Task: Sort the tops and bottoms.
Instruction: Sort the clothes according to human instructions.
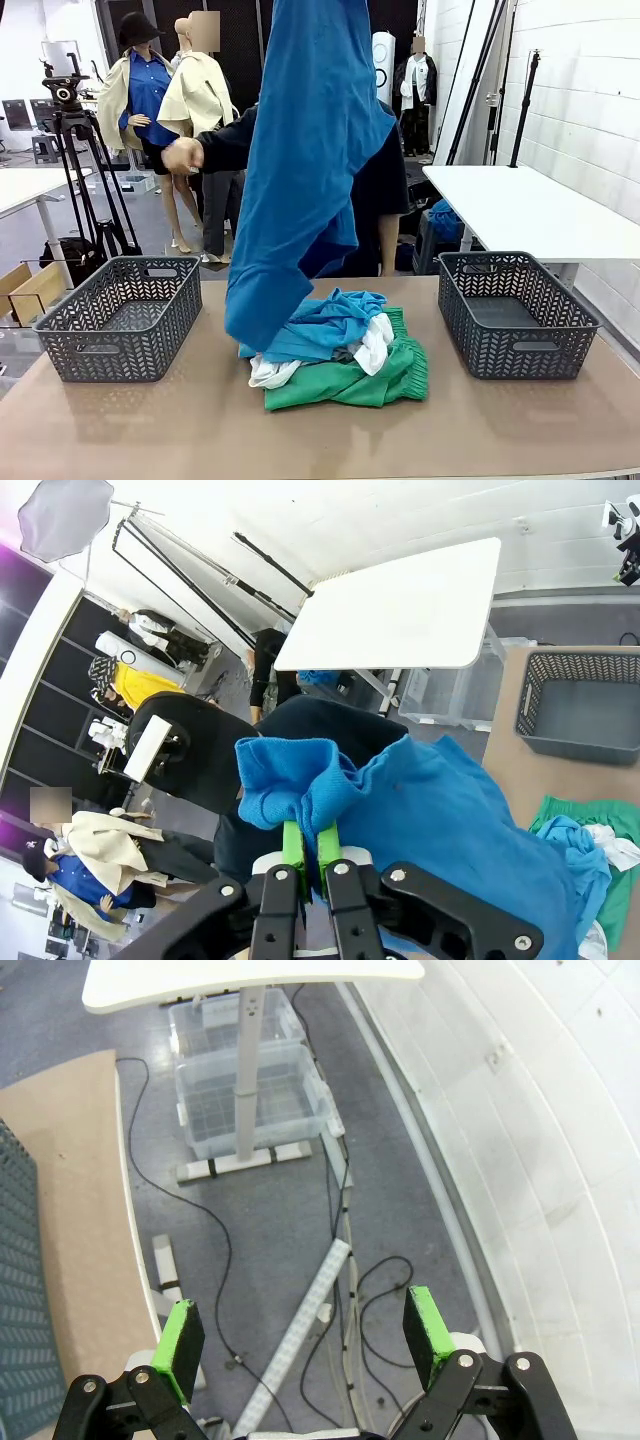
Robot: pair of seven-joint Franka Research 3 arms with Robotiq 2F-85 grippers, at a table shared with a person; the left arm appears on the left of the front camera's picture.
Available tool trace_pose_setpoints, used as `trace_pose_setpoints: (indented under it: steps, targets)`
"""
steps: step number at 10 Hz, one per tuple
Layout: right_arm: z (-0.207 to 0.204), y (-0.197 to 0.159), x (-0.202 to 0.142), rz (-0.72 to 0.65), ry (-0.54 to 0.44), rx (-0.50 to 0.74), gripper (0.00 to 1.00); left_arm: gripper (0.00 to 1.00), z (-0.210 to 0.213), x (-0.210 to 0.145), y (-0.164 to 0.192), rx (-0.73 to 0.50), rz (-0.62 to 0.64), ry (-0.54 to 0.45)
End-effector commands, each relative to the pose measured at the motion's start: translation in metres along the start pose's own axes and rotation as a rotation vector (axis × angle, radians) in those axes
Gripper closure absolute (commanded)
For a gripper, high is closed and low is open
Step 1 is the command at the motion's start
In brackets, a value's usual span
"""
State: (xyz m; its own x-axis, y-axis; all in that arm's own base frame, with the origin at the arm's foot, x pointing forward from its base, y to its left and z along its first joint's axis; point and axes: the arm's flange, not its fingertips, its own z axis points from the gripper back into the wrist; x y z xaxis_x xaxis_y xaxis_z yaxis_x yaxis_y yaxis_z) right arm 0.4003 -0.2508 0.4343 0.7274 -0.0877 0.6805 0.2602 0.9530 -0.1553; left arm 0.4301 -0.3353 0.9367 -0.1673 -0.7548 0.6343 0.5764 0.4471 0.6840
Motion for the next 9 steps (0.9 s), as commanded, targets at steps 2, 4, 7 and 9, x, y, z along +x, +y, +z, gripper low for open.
trace_pose_setpoints:
  steps: [2, 4, 7, 9]
  targets:
    - [-0.0001, -0.0021, 0.0014, 0.006, 0.007, 0.0, 0.0, 1.0, 0.004, 0.001, 0.0029, 0.013, 0.001, -0.013]
    - [-0.0001, -0.0021, 0.0014, 0.006, 0.007, 0.0, 0.0, 1.0, 0.004, 0.001, 0.0029, 0.013, 0.001, -0.013]
    - [-0.0001, -0.0021, 0.0014, 0.006, 0.007, 0.0, 0.0, 1.0, 0.004, 0.001, 0.0029, 0.013, 0.001, -0.013]
    - [-0.0001, -0.0021, 0.0014, 0.006, 0.007, 0.0, 0.0, 1.0, 0.004, 0.001, 0.0029, 0.013, 0.001, -0.013]
